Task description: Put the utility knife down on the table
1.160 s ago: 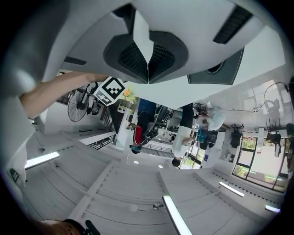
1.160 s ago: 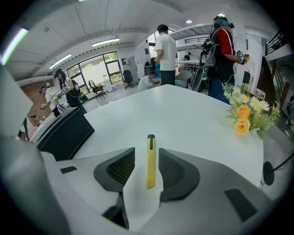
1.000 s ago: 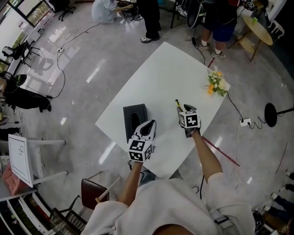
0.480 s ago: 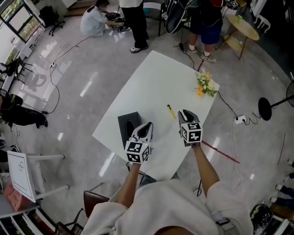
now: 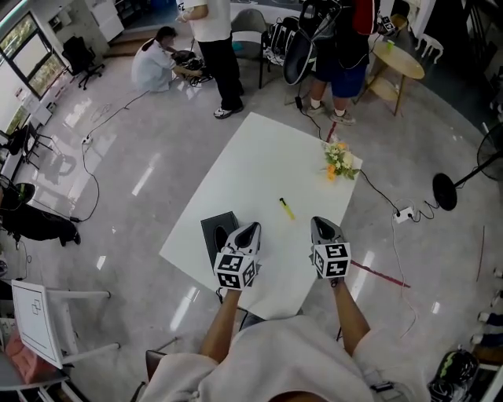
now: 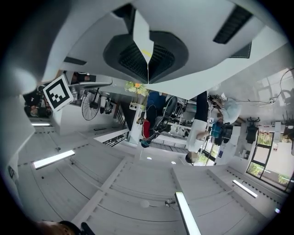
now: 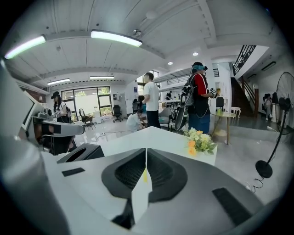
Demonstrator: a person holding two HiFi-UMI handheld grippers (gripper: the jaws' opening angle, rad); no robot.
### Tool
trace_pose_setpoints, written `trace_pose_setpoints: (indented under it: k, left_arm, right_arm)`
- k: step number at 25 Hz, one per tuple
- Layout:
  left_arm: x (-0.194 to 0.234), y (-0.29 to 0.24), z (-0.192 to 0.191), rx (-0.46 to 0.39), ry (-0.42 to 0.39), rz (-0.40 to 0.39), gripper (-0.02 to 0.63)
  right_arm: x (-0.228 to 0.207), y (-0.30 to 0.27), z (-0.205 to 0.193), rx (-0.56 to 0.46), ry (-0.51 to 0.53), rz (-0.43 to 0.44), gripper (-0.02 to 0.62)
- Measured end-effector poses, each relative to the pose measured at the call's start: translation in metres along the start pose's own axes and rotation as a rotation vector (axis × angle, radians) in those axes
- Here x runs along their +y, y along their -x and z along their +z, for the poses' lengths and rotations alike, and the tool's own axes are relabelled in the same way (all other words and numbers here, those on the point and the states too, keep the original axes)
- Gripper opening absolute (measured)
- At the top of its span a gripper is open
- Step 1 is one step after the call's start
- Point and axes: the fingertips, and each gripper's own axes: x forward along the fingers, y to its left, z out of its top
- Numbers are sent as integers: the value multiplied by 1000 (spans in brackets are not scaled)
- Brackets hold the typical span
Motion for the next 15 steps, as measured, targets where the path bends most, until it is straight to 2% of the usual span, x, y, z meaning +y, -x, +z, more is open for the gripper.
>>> trace_pose_setpoints:
  k: [7,15]
  left_arm:
    - [-8,3,8,-21,-22,-21,20]
    - [-11,12,33,-66,-84,-24,21]
  right_arm:
    - [4,27,22,-79,26,-40,34]
    - [15,45,58,-178,31,-39,32]
